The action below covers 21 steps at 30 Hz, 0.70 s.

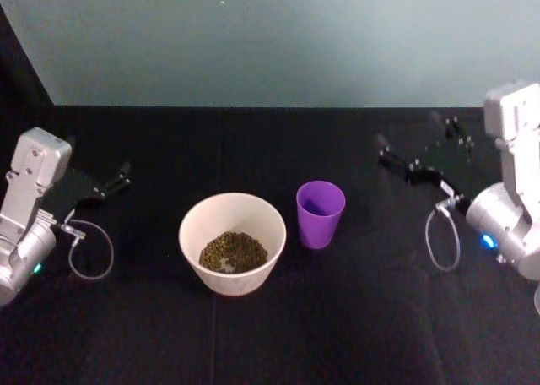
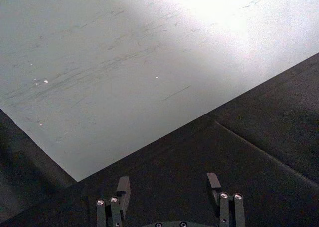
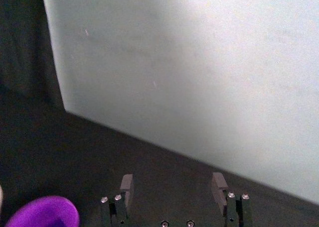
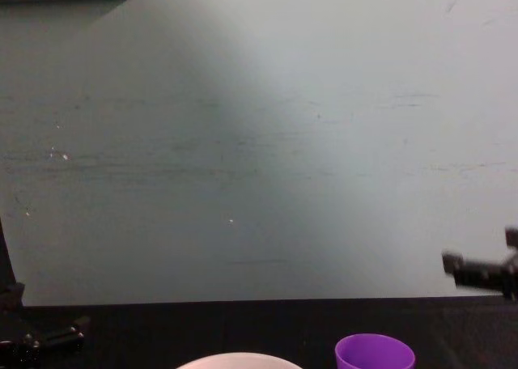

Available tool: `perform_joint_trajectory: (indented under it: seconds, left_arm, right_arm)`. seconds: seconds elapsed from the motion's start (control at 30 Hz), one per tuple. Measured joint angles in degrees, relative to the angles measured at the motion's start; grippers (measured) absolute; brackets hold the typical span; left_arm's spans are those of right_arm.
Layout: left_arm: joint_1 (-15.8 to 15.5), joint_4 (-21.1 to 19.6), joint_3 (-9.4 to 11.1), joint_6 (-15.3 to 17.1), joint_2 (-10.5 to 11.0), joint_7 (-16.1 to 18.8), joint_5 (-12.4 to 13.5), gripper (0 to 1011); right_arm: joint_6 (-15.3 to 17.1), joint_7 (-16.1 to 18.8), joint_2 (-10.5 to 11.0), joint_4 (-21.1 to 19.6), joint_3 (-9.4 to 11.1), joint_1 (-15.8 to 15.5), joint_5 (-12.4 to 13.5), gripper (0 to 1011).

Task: Pick up the cup and pour the mung beans from the cup into the bowl.

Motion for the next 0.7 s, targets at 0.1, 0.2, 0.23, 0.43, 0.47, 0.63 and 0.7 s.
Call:
perform_joint_trajectory:
  seconds: [0.1, 0.2, 0.23, 0.43, 0.47, 0.63, 0.7]
  left_arm:
    - [0.0, 0.0, 0.0, 0.0, 0.0, 0.0, 0.0, 1000]
    - [0.0, 0.0, 0.0, 0.0, 0.0, 0.0, 0.0, 1000]
    - [0.0, 0.0, 0.0, 0.0, 0.0, 0.0, 0.0, 1000]
    - [0.0, 0.0, 0.0, 0.0, 0.0, 0.0, 0.0, 1000]
    - [0.0, 0.0, 0.0, 0.0, 0.0, 0.0, 0.0, 1000]
    - [0.0, 0.0, 0.0, 0.0, 0.0, 0.0, 0.0, 1000]
    - [0.0, 0.0, 0.0, 0.0, 0.0, 0.0, 0.0, 1000]
  right_arm:
    - [0.27, -0.89, 0.11, 3.07, -0.64, 0.19, -0.95, 1004]
    - [-0.05, -0.94, -0.09, 4.9, -0.85, 0.15, -0.98, 1004]
    - [-0.46, -0.94, -0.3, 5.89, -0.89, 0.04, -0.9, 1004]
    - [-1.82, -0.89, -0.69, 7.46, -0.77, -0.37, -0.03, 1004]
    - [-2.1, -0.68, -0.75, 7.5, -0.68, -0.45, 0.36, 1004]
    - [-2.3, -0.46, -0.79, 7.51, -0.61, -0.5, 0.7, 1004]
    - [-2.29, -0.45, -0.79, 7.51, -0.61, -0.49, 0.68, 1004]
